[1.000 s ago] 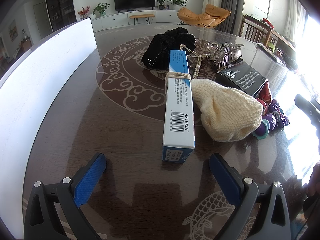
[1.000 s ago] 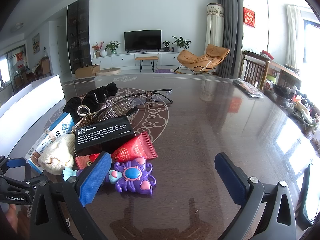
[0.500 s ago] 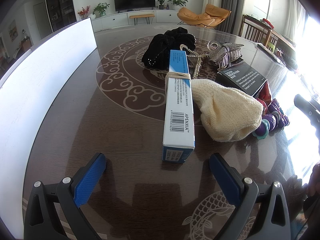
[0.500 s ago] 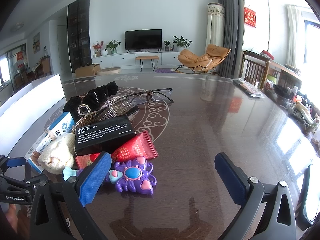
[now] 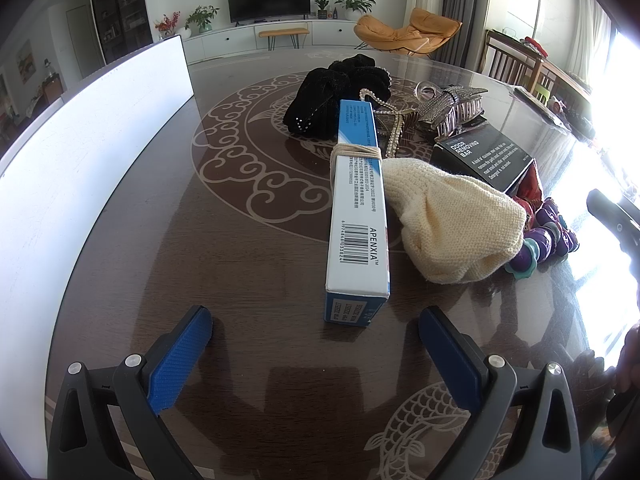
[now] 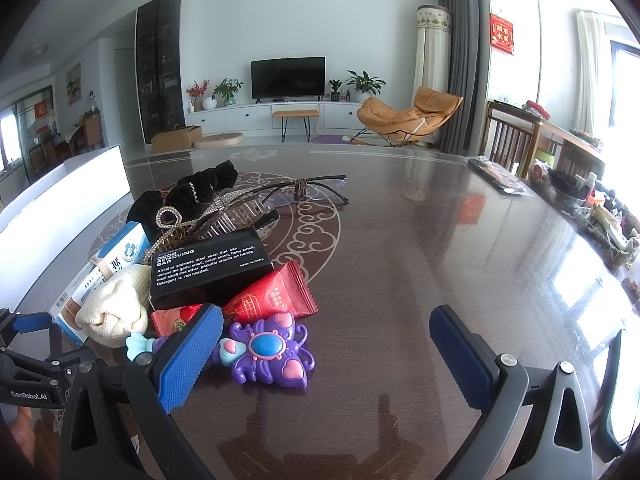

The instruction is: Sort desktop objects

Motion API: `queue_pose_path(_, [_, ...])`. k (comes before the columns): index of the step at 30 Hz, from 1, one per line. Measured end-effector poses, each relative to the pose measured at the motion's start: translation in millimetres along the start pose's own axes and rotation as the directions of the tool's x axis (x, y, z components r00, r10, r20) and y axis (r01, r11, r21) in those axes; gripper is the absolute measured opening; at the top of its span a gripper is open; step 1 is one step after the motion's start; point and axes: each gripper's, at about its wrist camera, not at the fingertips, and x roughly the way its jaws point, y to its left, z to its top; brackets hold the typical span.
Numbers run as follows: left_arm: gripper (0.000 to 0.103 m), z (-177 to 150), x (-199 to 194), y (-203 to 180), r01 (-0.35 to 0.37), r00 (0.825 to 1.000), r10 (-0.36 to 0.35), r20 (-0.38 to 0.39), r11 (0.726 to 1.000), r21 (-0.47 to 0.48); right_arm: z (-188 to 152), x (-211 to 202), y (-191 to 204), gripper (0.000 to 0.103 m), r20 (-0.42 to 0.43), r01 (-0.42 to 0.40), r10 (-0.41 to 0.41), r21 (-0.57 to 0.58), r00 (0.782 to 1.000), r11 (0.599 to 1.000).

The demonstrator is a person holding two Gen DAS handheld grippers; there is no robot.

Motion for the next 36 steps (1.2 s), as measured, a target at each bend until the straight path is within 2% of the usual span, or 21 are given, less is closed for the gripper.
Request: queue_pose_path(36, [0.103, 0.0, 0.1, -0.3, 0.001, 1.000, -0.001, 0.000, 1.000, 0.000, -0.2, -0.5, 0.8, 0.103, 0.001, 0.000, 0.000, 0.008, 1.000, 1.000])
